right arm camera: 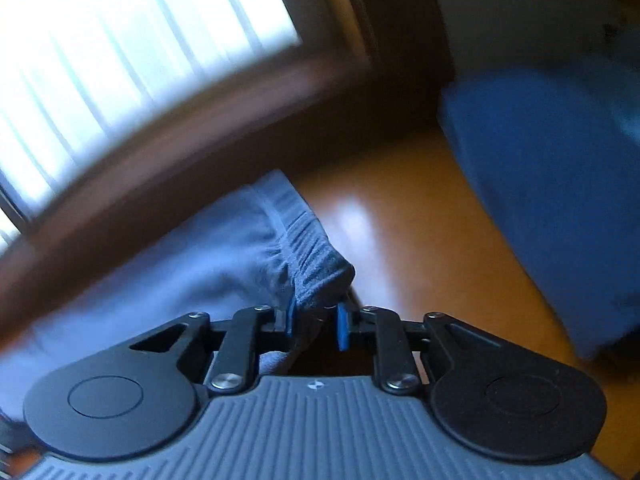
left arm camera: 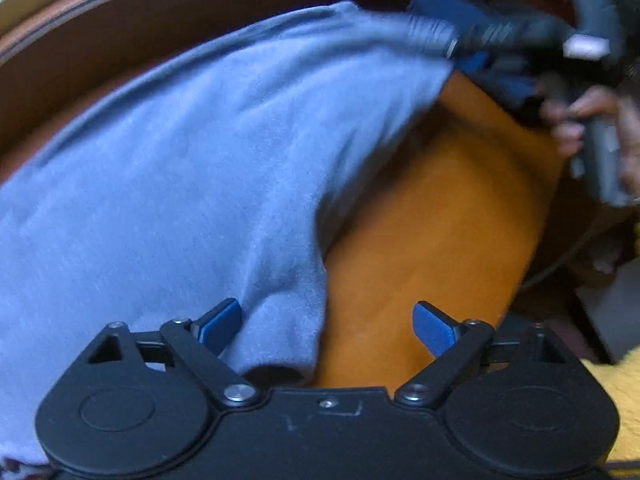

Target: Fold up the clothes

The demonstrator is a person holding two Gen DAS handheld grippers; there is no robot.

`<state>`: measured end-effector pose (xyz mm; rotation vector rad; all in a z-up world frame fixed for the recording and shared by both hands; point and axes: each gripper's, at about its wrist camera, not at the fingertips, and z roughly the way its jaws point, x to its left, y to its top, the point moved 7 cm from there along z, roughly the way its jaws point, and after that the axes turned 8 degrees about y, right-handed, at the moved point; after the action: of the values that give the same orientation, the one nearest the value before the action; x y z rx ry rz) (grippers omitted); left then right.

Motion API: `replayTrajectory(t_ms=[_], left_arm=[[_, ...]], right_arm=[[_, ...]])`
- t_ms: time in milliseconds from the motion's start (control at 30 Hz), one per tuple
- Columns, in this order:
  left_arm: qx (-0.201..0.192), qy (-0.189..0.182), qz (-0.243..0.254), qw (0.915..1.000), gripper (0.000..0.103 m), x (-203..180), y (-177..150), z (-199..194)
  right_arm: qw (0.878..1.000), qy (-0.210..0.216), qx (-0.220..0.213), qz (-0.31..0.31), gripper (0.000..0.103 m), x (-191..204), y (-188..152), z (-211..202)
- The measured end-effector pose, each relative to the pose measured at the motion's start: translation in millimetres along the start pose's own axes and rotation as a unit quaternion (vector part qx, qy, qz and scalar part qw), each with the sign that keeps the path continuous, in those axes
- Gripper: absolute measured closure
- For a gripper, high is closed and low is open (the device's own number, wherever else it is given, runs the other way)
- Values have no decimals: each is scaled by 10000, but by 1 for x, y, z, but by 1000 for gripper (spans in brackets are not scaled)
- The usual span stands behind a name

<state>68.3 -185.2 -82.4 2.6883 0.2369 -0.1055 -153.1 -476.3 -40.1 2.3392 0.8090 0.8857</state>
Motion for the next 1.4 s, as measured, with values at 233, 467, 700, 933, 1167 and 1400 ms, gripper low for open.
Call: replayTrajectory(t_ms=[233,467,700,933,1167,1400], left_arm=[[-502,-515,-500,9962,13,9,36,-22],[209,-1611,-435,9858,13,-25,32,18],[-430,-905,-372,9943,12,0,37,-15],[-820,1260,391,9879,9,31,63,-1],[-592,1815,839,9780,9,29,57,25],[-360,1616,552,9847,3,39,64,37]], right_arm=[[9897,-713,-876,-879,46,3,28,-40],[9854,176,-567,-1595,55,37,54,24],[9651,-723,-511,-2463,59,49,80,64],[9549,1071,-115,-2768,81,82,102,97],[9465,1352,-791,-2820,23,67,127,122],[8970,970,307,-4302,99,33,114,165]])
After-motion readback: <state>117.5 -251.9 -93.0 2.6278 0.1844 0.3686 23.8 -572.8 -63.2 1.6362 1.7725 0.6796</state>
